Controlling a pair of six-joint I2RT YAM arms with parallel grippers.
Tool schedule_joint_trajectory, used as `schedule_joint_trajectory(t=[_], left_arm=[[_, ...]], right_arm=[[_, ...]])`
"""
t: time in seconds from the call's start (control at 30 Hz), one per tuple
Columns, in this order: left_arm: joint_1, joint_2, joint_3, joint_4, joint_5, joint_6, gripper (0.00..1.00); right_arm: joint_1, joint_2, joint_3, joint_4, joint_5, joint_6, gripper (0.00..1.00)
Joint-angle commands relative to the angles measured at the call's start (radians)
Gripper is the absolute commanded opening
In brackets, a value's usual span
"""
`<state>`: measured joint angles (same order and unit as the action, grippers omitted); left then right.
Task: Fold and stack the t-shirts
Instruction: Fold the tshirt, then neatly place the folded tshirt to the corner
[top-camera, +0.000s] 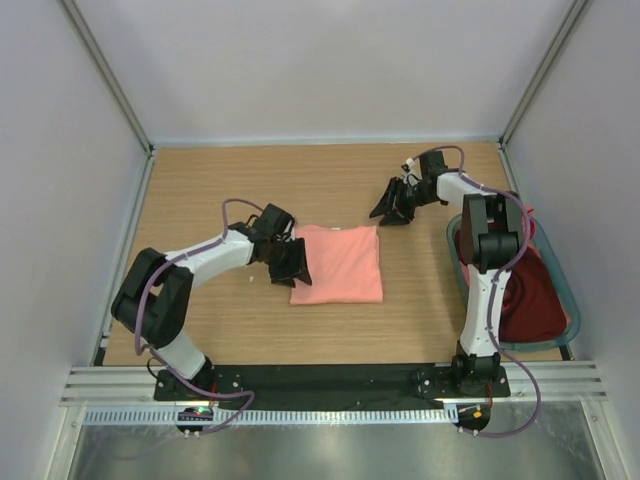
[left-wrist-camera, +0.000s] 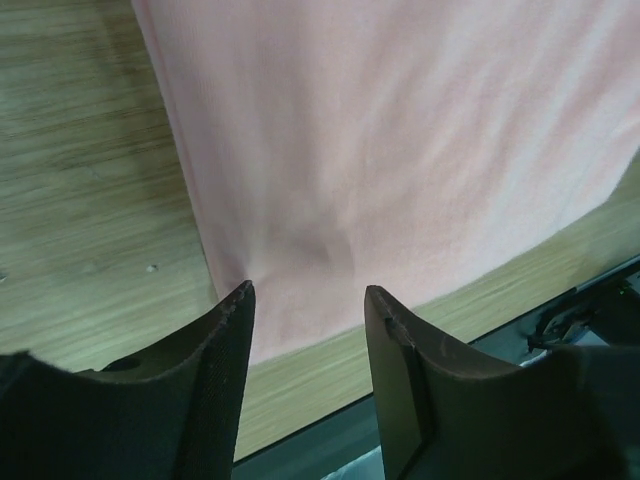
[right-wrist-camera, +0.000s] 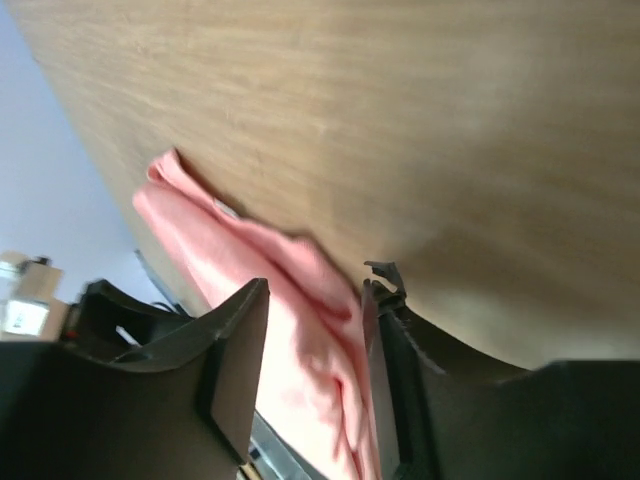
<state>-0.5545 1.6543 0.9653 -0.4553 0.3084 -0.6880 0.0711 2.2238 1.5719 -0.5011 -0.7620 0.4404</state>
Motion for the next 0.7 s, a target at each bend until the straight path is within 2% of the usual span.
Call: schedule_joint_trajectory(t=[0.0,0.13,0.2,0.23,0.37,0.67], left_arm=[[-0.001,-0.111,0.117,-0.109,-0.032,0.057,0.51],[0.004,-0.16,0.177,-0.158,-0.035,0.077,0.55],[0.005,-0.18,0.2,-0.186,-0.028,0.084,0.56],[0.008,-0.189,0.207,-0.194,-0.022,0.084,0.56],[0.008,-0.255,0.196,-0.224,-0.015,0.067,0.56],[0.008,-0.45,0.118,-0.304,-0.054,0.027,0.57]], right_arm=[[-0.02,-0.171,0.044,-0.188,0.107,-0.146,0.53],[-0.042,-0.237,-0.064,-0.142,0.09,-0.166,0.65],[-0.031,-0.246,-0.127,-0.105,0.034,-0.183,0.79],[-0.024,-0.253,-0.148,-0.093,0.029,-0.193,1.0],[0.012,-0.266,-0.236,-0.022,0.059,-0.233,1.0],[0.056,-0.205,-0.234,0.003,0.164,-0.244,1.0]])
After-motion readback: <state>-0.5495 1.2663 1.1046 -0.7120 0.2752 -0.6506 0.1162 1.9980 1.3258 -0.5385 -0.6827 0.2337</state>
